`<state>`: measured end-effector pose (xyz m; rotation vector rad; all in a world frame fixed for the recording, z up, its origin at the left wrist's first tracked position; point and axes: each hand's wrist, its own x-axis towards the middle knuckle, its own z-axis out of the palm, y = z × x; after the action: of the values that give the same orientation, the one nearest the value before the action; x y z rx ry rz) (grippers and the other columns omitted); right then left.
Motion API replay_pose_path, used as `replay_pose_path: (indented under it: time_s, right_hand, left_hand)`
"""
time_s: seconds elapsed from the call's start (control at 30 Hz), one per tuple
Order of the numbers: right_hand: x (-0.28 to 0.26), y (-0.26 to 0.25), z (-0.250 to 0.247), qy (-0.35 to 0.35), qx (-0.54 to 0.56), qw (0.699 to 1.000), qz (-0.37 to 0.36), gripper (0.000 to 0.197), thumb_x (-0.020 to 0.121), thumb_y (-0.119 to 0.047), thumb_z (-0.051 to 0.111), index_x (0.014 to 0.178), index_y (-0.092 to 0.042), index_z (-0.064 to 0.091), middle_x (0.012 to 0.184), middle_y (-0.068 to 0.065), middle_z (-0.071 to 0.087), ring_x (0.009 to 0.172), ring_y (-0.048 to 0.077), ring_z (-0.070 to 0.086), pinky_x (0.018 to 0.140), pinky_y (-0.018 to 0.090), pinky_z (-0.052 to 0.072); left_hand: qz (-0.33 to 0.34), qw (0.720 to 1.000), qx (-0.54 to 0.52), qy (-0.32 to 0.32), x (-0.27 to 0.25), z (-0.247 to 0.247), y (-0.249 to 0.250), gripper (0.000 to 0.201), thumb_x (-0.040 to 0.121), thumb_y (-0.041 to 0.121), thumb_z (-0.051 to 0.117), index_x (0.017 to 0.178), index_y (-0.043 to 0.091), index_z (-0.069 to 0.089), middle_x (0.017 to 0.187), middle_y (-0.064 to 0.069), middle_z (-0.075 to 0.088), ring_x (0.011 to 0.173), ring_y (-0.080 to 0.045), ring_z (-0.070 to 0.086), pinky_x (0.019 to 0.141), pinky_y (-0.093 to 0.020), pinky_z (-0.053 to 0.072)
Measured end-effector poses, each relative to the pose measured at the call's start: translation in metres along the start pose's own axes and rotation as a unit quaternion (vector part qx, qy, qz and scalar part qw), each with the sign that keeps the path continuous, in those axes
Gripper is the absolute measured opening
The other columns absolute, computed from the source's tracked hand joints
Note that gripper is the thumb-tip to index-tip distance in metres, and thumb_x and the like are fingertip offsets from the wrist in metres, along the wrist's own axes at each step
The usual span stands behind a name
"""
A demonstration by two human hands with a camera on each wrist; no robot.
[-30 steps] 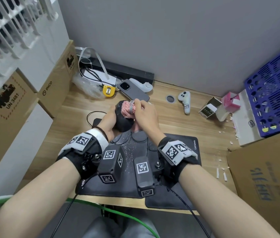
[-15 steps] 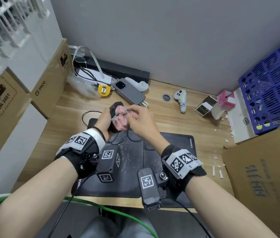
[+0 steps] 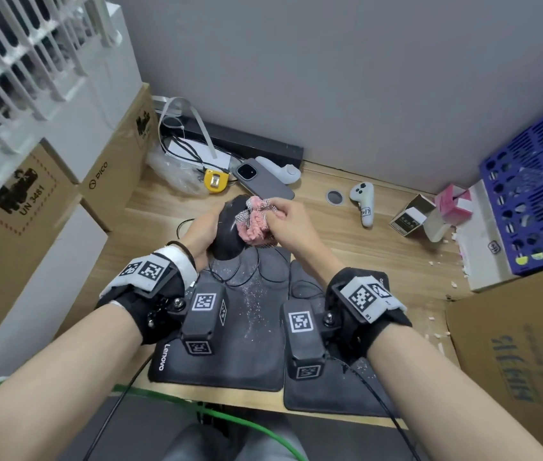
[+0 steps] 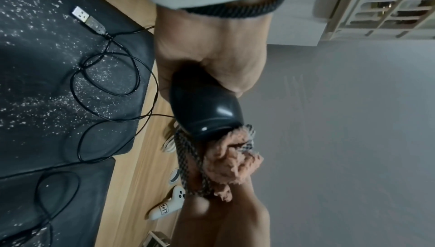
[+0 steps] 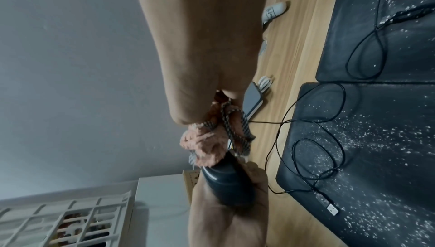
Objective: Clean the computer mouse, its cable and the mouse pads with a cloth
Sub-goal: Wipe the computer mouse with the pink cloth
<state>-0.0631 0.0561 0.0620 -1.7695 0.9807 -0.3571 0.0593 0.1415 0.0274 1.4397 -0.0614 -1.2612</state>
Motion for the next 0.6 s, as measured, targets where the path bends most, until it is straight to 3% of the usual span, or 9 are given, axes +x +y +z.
replay_pose_path:
  time_s: [0.1, 0.17, 0.33, 0.37, 0.5, 0.53, 0.6]
  right_hand:
    - [0.001, 0.003, -0.003, 0.047, 0.021, 0.999, 0.008, 0.030, 0.085, -0.009, 0.045, 0.098, -0.015, 0.071, 0.086, 0.000, 0.071, 0.085, 0.020, 0.067, 0.080, 0.041, 0.056]
    - [0.003, 0.004, -0.007, 0.052, 0.034, 0.998, 0.016, 0.033, 0.080, -0.015, 0.044, 0.097, -0.018, 0.072, 0.088, 0.002, 0.072, 0.090, 0.025, 0.068, 0.085, 0.046, 0.055]
    - [0.000, 0.003, -0.008, 0.029, 0.024, 0.999, 0.011, 0.032, 0.081, -0.015, 0.047, 0.100, -0.013, 0.072, 0.094, 0.005, 0.073, 0.094, 0.023, 0.068, 0.089, 0.046, 0.054]
    - [0.000, 0.003, -0.008, 0.034, 0.027, 0.999, 0.016, 0.033, 0.080, -0.017, 0.046, 0.100, -0.015, 0.072, 0.093, 0.003, 0.073, 0.093, 0.021, 0.068, 0.088, 0.045, 0.055]
    - [0.000, 0.001, -0.016, 0.030, 0.037, 0.999, 0.018, 0.029, 0.089, -0.009, 0.045, 0.100, -0.017, 0.071, 0.097, 0.009, 0.073, 0.092, 0.022, 0.069, 0.087, 0.047, 0.055]
    - [-0.002, -0.001, -0.018, 0.013, 0.024, 1.000, 0.006, 0.030, 0.089, -0.007, 0.045, 0.097, -0.019, 0.071, 0.096, 0.012, 0.073, 0.088, 0.022, 0.068, 0.085, 0.044, 0.054]
    - [-0.007, -0.006, -0.024, -0.045, -0.018, 0.999, -0.015, 0.029, 0.090, -0.007, 0.045, 0.097, -0.020, 0.070, 0.093, 0.014, 0.072, 0.081, 0.017, 0.065, 0.077, 0.037, 0.054]
  left_hand:
    - [0.010, 0.999, 0.036, -0.040, -0.001, 0.006, 0.003, 0.026, 0.098, 0.029, 0.050, 0.092, 0.013, 0.069, 0.073, 0.001, 0.074, 0.063, -0.012, 0.067, 0.056, -0.019, 0.053]
    - [0.020, 0.997, 0.049, -0.051, -0.002, 0.009, 0.003, 0.026, 0.097, 0.031, 0.051, 0.085, 0.016, 0.068, 0.069, 0.003, 0.073, 0.060, -0.010, 0.067, 0.061, -0.022, 0.052]
    - [0.015, 0.999, 0.028, -0.036, -0.002, 0.011, 0.003, 0.032, 0.097, 0.032, 0.051, 0.110, 0.008, 0.067, 0.103, -0.010, 0.071, 0.086, -0.023, 0.066, 0.076, -0.030, 0.054]
    - [0.011, 0.998, 0.033, -0.049, -0.003, 0.011, 0.001, 0.031, 0.096, 0.033, 0.052, 0.108, 0.009, 0.068, 0.102, -0.009, 0.071, 0.087, -0.023, 0.066, 0.078, -0.031, 0.053]
    - [0.008, 0.997, 0.044, -0.067, -0.006, 0.008, -0.001, 0.027, 0.097, 0.034, 0.052, 0.097, 0.014, 0.069, 0.084, -0.004, 0.073, 0.069, -0.014, 0.066, 0.060, -0.022, 0.051]
    - [0.012, 0.998, 0.038, -0.056, -0.007, 0.007, 0.000, 0.028, 0.097, 0.034, 0.052, 0.101, 0.012, 0.068, 0.091, -0.007, 0.072, 0.073, -0.017, 0.067, 0.064, -0.024, 0.054]
    - [0.007, 0.999, 0.013, -0.029, -0.006, 0.005, 0.002, 0.035, 0.095, 0.034, 0.055, 0.113, 0.007, 0.066, 0.109, -0.014, 0.070, 0.090, -0.025, 0.067, 0.084, -0.034, 0.055]
